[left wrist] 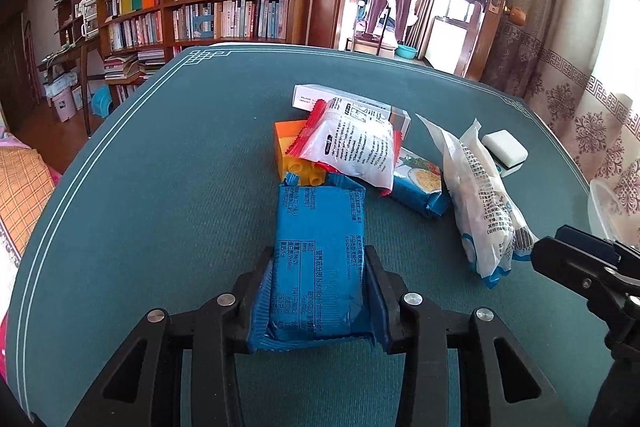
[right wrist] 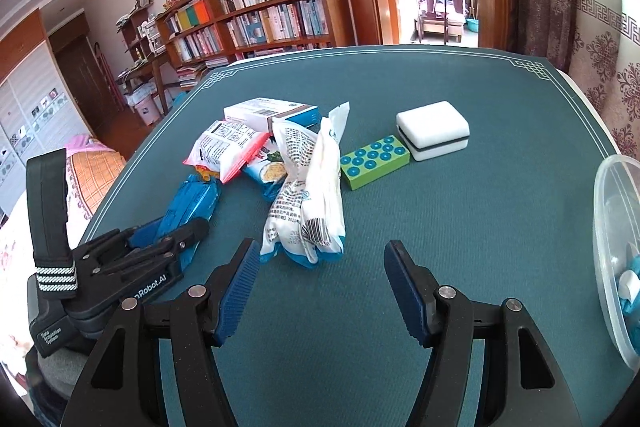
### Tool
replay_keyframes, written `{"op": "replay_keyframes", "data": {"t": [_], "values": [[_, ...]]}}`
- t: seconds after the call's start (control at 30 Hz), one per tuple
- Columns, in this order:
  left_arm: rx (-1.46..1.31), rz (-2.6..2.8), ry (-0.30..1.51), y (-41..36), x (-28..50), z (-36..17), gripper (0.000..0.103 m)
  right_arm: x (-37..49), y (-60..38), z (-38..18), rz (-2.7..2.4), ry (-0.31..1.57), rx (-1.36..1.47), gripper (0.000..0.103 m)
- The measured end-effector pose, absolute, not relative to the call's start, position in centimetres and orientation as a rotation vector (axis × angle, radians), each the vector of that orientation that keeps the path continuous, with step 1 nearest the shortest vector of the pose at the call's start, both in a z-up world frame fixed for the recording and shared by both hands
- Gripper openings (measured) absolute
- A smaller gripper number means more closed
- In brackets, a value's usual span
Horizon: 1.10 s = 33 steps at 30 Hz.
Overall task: Organize objects
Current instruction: 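Grasp the blue wrapped packet with the left gripper while the right gripper grasps the white snack bag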
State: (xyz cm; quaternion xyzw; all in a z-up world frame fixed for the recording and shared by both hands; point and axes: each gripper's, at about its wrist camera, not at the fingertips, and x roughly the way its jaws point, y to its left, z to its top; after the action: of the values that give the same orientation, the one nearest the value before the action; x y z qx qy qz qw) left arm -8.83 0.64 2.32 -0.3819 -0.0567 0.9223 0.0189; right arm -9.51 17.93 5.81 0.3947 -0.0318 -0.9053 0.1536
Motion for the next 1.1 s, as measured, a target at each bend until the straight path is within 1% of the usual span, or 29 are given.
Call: {"op": "replay_keyframes", "data": {"t": [0.3, 0.53, 0.57, 0.67, 0.87, 1.1], "values": [[-1.133, 2.948, -0.216, -0.5, -8.4, 3.1, 0.043, -13.6, 15.3, 3.9, -2.584, -0.003, 1.191, 0.066], [-1.144, 2.953, -0.250, -0.8, -8.5, 2.9, 0.043, -15.0, 14.9, 2.5, -2.566, -0.030, 1.241, 0.065], [-1.144, 2.953, -0.249, -0.8, -8.5, 2.9, 0.043, -15.1, 14.9, 2.4, -2.560, -0.033, 1.244, 0.063], [-1.144, 2.949, -0.242, -0.6, -8.5, 2.9, 0.043, -14.8, 14.5, 2.3, -2.567, 0.006, 1.255, 0.055], [-1.142, 2.944, -0.242, -0.5, -8.4, 2.9, 0.043, -13.3, 14.5, 2.7, -2.560, 0.016, 1.230, 0.054], [-1.123, 2.933, -0.236, -0.1, -8.2, 3.0, 0.043, -10.7, 16.1, 3.2, -2.547, -0.060, 1.216, 0.054]]}}
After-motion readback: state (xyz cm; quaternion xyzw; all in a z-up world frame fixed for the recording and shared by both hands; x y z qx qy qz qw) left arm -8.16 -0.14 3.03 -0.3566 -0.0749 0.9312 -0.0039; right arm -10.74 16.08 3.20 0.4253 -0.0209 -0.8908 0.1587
